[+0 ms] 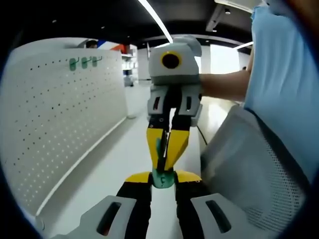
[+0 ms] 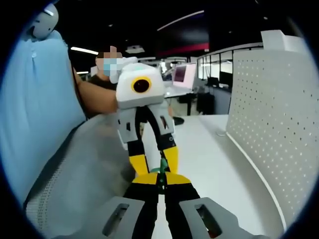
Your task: Insert the hook assembly into the mounting plate slot until the hook locks in place.
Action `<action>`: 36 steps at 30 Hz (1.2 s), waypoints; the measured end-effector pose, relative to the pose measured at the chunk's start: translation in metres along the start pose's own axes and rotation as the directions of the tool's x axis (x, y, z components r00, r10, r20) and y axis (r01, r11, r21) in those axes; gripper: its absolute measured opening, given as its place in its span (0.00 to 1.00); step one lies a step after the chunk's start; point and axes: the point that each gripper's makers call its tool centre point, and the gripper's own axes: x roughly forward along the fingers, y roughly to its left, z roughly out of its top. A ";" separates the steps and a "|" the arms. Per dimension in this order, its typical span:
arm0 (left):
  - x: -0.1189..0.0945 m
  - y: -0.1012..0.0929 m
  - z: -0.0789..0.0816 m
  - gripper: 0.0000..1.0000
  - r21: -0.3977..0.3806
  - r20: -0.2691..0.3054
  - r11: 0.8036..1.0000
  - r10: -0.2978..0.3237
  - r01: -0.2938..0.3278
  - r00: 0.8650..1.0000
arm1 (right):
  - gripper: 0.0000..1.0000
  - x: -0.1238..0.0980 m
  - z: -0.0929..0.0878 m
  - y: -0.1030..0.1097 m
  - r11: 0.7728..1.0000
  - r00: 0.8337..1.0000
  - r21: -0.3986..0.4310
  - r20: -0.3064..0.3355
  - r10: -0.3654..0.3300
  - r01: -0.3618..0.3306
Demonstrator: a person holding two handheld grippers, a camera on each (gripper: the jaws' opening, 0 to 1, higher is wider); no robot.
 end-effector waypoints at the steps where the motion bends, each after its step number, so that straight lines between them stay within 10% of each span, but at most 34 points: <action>1: 0.000 0.001 0.000 0.17 -0.003 0.000 1.000 0.003 -0.003 1.000 | 0.02 0.000 0.000 0.000 1.000 1.000 0.000 0.002 -0.003 0.003; 22: -0.008 0.024 0.005 0.17 -0.048 0.017 0.990 0.135 -0.135 0.991 | 0.06 -0.016 0.007 -0.036 0.981 0.982 0.098 0.067 -0.175 0.168; 36: -0.019 0.057 0.020 0.17 -0.065 0.061 0.951 0.305 -0.301 0.950 | 0.06 -0.021 0.018 -0.054 0.937 0.956 0.272 0.133 -0.261 0.218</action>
